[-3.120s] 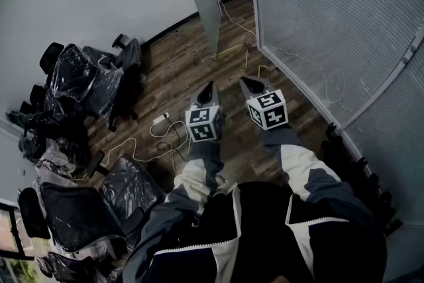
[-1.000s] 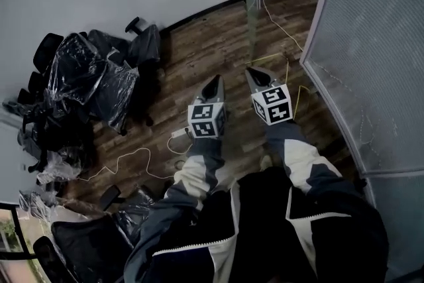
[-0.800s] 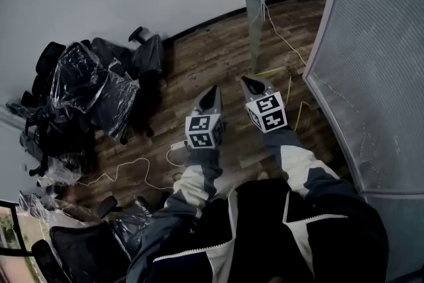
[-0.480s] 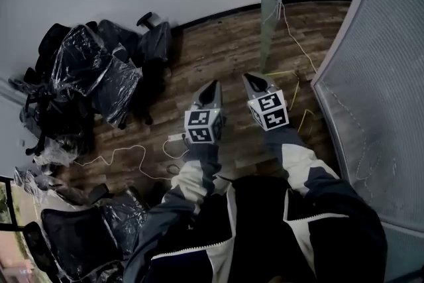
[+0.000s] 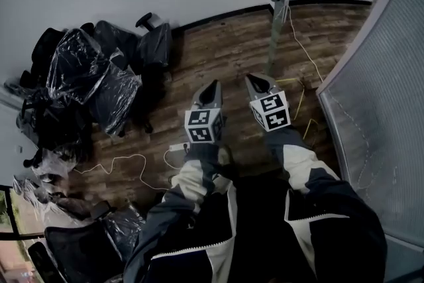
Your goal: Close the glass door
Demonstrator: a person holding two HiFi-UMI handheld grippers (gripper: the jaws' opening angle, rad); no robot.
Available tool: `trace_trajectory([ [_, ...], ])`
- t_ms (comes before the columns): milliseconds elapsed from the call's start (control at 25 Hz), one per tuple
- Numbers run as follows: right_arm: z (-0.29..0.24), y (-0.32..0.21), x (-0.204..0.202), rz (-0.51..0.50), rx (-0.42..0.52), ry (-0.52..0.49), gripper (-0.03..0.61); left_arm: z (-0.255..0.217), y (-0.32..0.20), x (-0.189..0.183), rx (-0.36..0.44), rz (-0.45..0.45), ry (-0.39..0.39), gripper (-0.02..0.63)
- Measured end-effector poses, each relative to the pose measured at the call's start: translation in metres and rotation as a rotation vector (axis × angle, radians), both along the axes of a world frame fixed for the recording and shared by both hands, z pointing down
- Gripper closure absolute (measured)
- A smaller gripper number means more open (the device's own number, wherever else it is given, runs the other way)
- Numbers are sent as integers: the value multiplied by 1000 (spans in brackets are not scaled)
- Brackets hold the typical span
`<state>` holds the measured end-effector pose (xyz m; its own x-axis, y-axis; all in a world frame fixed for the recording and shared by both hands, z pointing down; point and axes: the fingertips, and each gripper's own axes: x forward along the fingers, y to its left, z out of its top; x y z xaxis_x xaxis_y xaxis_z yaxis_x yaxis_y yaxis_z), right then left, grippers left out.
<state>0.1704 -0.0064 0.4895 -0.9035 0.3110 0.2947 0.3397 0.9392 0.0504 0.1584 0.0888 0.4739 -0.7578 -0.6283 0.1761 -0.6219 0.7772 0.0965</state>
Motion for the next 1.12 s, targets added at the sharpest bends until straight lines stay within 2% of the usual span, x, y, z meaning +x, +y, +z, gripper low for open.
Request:
trace_trajectory([
  [480,-13,2,-161,175,23,-15,574,-3,11,-169,22,154,-10,615],
  [640,-14,0,-198,219,35,-9,574,0,24,-213,43,164,-4,615],
  [800,-10,2,-228,221,46,17,574,5,30,-244,60,159,15,615],
  [960,-3,-5,-261,220,29,32,574,9,23,-275,35,166,15,615],
  [1120,9,-16,-306,210,-3,33,574,11,19,-318,15,133,8,615],
])
